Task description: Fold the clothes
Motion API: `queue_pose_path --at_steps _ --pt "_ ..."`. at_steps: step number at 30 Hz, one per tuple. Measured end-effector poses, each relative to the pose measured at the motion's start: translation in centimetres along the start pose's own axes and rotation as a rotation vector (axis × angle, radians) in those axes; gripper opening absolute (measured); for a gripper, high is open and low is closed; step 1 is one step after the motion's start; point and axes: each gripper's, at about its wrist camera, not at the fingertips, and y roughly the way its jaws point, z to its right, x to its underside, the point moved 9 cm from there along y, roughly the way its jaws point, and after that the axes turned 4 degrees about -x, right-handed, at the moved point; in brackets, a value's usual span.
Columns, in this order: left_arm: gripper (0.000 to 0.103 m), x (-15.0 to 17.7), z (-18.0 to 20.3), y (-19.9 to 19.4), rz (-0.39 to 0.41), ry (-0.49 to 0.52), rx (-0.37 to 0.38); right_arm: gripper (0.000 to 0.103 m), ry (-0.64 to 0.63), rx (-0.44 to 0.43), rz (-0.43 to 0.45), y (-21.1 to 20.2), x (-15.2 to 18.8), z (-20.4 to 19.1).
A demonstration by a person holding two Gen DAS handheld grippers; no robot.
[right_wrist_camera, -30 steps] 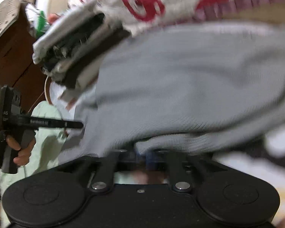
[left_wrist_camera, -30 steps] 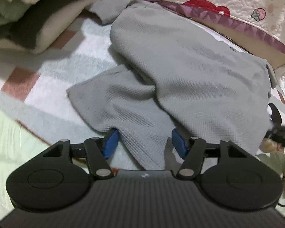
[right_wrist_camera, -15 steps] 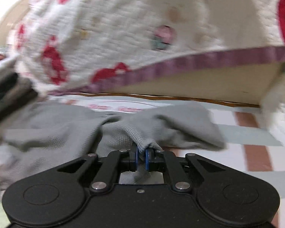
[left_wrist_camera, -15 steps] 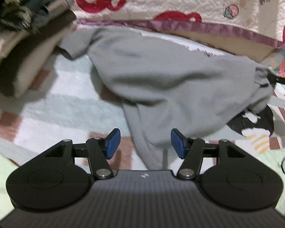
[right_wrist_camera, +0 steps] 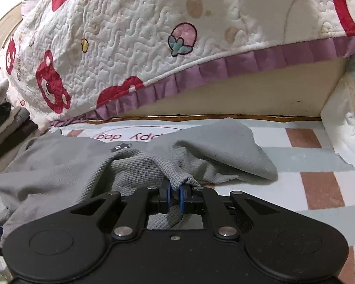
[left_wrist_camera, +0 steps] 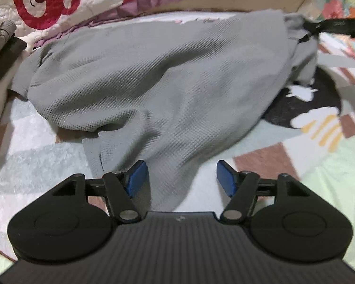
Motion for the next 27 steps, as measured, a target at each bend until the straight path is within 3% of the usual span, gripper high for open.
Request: queue_pose_path --at_steps 2,4,9,11,13,15,18,20,25,27 --pt "0.018 -0.8 0.2 -0.2 0.038 0.042 -0.026 0.008 -0.012 0.006 -0.011 0.2 0.2 0.0" --pt "0.006 -1.5 0.2 -0.3 0.041 0.054 -0.043 0.008 -0.007 0.011 -0.033 0.6 0.5 0.2" --pt "0.005 -4.0 -1.8 -1.2 0.089 0.023 -0.132 0.014 -0.038 0.076 -0.065 0.8 0.8 1.2" --pt "0.005 -5.0 -3.6 -1.8 0.126 -0.032 -0.155 0.027 -0.069 0.144 -0.06 0.1 0.4 1.6" --pt "0.005 -6.0 -5.2 -2.2 0.157 -0.075 -0.172 0.031 -0.136 0.196 -0.035 -0.9 0.0 1.4" --pt "0.005 -6.8 -5.6 -1.8 0.157 -0.077 -0.184 0.031 -0.186 0.165 0.0 -1.9 -0.5 0.7" --pt "0.005 -7.4 -6.0 -1.1 0.156 -0.079 -0.198 0.031 -0.182 -0.025 0.035 -3.1 -0.5 -1.6" --pt "0.005 -7.8 -6.2 -0.6 0.159 -0.099 -0.201 0.03 -0.224 -0.111 0.0 -2.8 0.5 -3.3" --pt "0.005 -8.2 -7.7 -0.2 0.169 -0.235 -0.162 0.031 -0.37 -0.079 -0.118 1.3 4.1 -4.4" --pt "0.005 -8.0 -8.0 -0.4 0.176 -0.253 -0.163 0.027 -0.367 -0.042 -0.112 2.3 4.4 -3.9"
